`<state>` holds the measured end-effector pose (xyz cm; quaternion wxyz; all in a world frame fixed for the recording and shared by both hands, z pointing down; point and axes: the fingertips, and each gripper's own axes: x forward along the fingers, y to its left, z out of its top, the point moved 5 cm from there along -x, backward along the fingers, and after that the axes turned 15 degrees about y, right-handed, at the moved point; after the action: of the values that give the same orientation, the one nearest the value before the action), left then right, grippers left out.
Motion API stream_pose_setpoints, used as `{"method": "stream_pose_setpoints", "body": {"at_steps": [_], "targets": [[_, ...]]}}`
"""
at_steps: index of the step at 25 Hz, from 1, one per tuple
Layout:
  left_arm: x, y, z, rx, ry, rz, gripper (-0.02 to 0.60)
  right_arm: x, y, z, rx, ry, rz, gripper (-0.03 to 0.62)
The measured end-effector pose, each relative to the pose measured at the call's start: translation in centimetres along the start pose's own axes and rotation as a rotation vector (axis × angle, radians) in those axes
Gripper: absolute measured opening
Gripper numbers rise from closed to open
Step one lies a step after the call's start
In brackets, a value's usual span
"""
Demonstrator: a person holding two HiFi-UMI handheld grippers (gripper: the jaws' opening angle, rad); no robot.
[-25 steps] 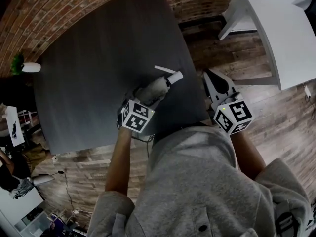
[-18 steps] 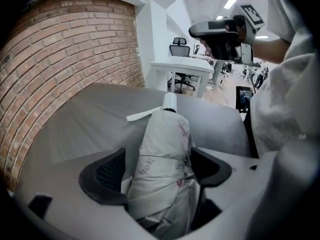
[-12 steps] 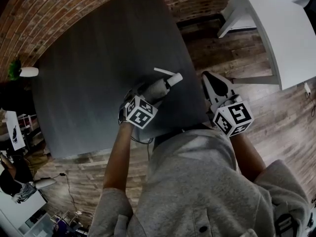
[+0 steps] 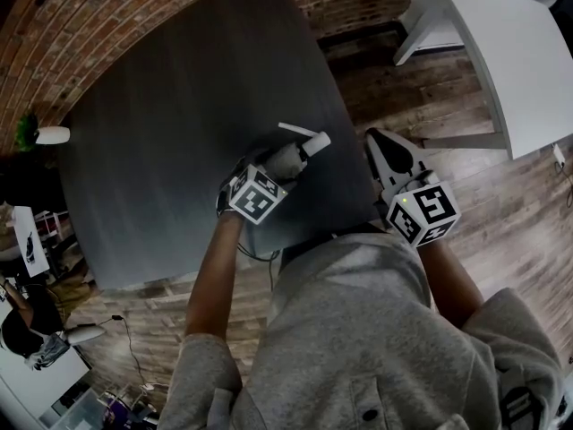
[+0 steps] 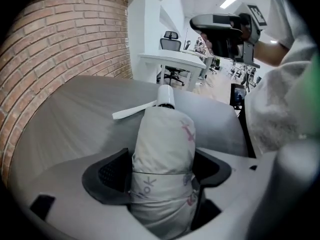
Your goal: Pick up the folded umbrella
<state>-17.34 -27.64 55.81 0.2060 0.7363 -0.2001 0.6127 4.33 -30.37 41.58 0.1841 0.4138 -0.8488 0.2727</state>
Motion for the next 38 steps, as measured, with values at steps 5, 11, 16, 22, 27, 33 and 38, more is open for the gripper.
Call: {"method": "stream_pose_setpoints", "body": {"at_steps": [5, 11, 16, 22, 27, 33, 38], "targets": [[-0.3, -0.2, 0.1, 0.026, 0.008, 0.001, 0.369, -0.3, 0.1, 0.1, -0.004, -0.001, 0.001, 0.025], [-0.3, -0.4, 0.3, 0.038, 0.024, 0.007, 0.302, -0.5, -0.6, 0.6, -0.007, -0.006, -0.007, 0.025], [-0.4, -0.5, 0.3, -0.008, 0.01, 0.014, 0.295, -0.8, -0.7, 0.6, -0.016, -0.008, -0.008, 0.025], [-0.2, -0.1, 0.3, -0.113, -0.012, 0.047, 0.291, -1.3, -1.0, 1.1, -0.03, -0.029, -0.005, 0.025], [-0.3, -0.6, -0.5, -0.305, 0.005, 0.063, 0.288, -2.7, -1.4, 1.6, -0.037, -0.049, -0.017, 0.025], [-0.6, -1.3, -1.3, -0.601, -0.004, 0.11, 0.288, -4.4, -2.4, 1.4, -0.046, -0.06, -0.027, 0.025], [-0.6, -1.8, -1.8, -0.749, -0.014, 0.129, 0.288, -5.2, -2.7, 1.3, -0.057, -0.068, -0.026, 0.025]]}}
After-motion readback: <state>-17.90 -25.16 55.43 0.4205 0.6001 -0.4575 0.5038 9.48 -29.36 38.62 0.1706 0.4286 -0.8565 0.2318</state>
